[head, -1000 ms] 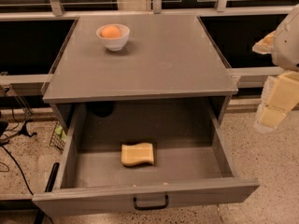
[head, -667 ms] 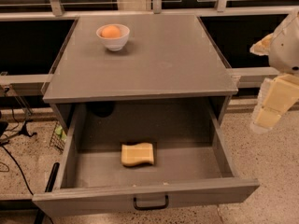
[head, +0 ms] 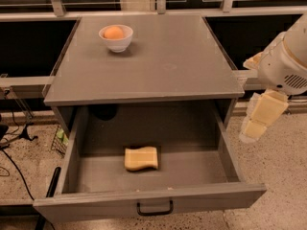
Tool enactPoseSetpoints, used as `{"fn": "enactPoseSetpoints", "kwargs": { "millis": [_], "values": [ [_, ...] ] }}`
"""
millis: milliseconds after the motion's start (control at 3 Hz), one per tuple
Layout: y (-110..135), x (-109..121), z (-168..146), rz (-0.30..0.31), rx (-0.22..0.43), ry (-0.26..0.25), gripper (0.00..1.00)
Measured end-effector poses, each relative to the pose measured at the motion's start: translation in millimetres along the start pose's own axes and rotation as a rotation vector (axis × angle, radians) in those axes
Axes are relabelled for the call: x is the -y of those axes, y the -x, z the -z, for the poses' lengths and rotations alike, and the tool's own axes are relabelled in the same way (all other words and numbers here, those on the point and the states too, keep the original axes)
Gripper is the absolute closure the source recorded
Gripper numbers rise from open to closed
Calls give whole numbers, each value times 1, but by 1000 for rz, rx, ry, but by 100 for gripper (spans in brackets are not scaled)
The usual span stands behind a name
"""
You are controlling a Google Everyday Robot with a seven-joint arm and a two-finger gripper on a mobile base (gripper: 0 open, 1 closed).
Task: Pick sponge from top drawer and place on counter
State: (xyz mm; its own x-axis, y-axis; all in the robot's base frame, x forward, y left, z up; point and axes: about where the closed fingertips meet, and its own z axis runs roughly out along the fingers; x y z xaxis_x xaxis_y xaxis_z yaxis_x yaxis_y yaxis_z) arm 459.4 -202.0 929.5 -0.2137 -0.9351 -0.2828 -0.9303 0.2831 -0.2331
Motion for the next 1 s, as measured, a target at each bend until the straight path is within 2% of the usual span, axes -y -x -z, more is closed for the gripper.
{"fn": "enactPoseSetpoints", "kwargs": {
  "millis": [667,1000],
  "values": [
    [15,-11,-73,-14,24,73,0],
    [35,-19,-112,-8,58,96,0]
  ]
}}
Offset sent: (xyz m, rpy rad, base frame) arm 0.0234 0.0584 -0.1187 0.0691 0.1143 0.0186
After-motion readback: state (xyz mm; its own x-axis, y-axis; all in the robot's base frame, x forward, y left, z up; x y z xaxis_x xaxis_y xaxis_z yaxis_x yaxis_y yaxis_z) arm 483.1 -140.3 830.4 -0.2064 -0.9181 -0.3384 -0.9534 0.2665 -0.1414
